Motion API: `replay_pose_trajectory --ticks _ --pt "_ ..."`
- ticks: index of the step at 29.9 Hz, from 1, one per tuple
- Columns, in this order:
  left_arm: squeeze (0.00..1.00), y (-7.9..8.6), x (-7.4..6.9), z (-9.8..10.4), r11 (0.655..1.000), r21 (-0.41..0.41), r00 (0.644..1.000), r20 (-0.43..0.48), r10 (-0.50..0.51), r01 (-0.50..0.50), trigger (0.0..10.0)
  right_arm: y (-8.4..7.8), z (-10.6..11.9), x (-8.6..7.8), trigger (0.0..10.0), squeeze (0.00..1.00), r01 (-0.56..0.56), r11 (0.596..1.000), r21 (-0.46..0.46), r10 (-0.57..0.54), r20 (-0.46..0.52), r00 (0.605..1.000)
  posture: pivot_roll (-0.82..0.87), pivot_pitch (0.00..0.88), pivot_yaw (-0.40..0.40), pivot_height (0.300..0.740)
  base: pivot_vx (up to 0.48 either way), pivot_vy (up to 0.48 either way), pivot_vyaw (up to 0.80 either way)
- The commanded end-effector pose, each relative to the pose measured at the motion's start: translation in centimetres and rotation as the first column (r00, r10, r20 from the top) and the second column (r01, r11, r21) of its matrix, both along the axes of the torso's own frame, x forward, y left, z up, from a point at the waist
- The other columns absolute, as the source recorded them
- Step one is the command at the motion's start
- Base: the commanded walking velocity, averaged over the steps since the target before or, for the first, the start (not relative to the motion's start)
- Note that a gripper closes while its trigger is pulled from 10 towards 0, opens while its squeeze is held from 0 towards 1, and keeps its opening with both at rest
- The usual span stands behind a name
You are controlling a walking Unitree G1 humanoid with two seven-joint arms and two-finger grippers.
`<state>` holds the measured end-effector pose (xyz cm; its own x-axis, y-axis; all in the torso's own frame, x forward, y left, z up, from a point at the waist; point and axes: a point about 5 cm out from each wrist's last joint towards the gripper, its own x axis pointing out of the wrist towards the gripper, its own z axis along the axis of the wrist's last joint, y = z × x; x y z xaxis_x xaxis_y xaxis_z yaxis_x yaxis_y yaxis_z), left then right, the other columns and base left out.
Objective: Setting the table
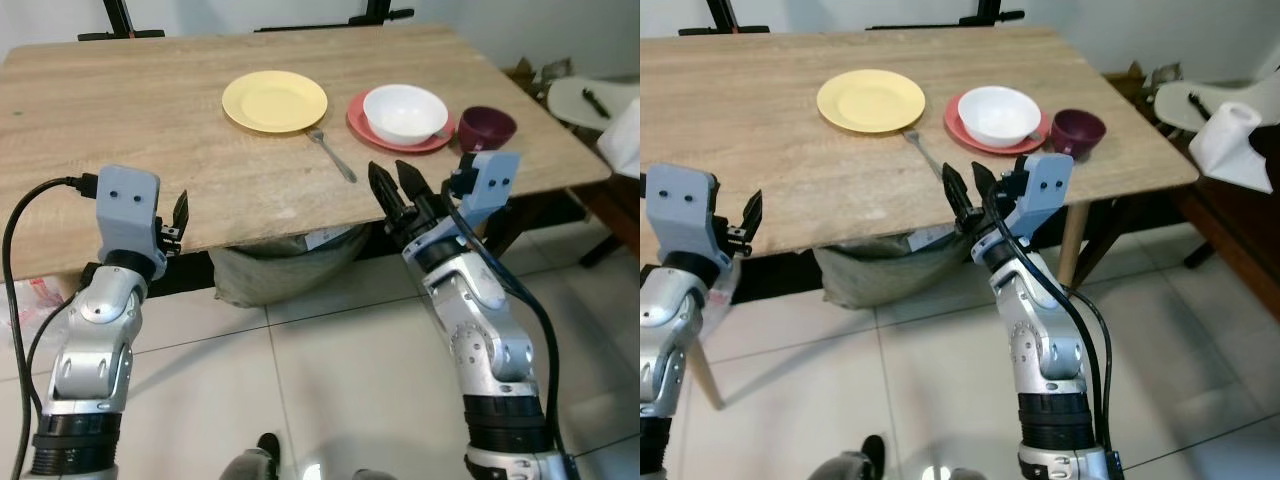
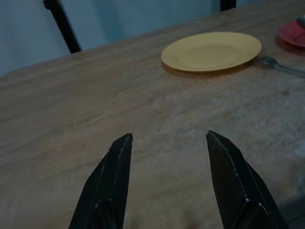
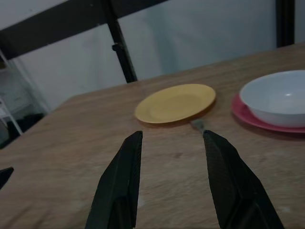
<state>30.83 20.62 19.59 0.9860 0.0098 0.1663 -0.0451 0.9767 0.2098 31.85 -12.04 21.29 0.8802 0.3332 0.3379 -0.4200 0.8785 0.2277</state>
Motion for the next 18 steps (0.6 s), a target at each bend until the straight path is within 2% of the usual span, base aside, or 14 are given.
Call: replay_pose_trajectory --ticks 1,7,10,18 --pt "0.0 0.2 -0.1 -0.6 1.0 0.011 1.0 -0.022 0.005 -0.005 10.0 0.1 -0.1 -0.1 10.0 0.0 -0.001 1.0 0.007 0.001 -0.001 1.0 -0.05 0.084 0.022 0.74 0.472 0.0 0.0" --pt "0.0 -0.1 -0.2 -0.8 1.0 0.01 1.0 -0.023 -0.002 0.002 10.0 0.3 -0.3 -0.2 10.0 0.0 -0.02 1.0 -0.003 0.02 -0.006 1.0 -0.06 0.085 0.023 0.74 0.472 0.0 0.0" --pt "0.0 -0.2 -0.2 -0.8 1.0 0.009 1.0 -0.024 -0.005 0.005 10.0 0.6 -0.7 -0.3 10.0 0.0 -0.078 0.996 -0.036 0.077 -0.026 0.997 -0.06 0.088 0.023 0.74 0.472 0.0 0.0" --pt "0.0 -0.4 -0.3 -1.2 1.0 0.024 0.999 -0.032 -0.011 0.011 10.0 0.5 -2.3 -0.7 10.0 0.0 -0.132 0.988 -0.084 0.125 -0.084 0.989 -0.06 0.095 0.025 0.74 0.472 0.0 0.0"
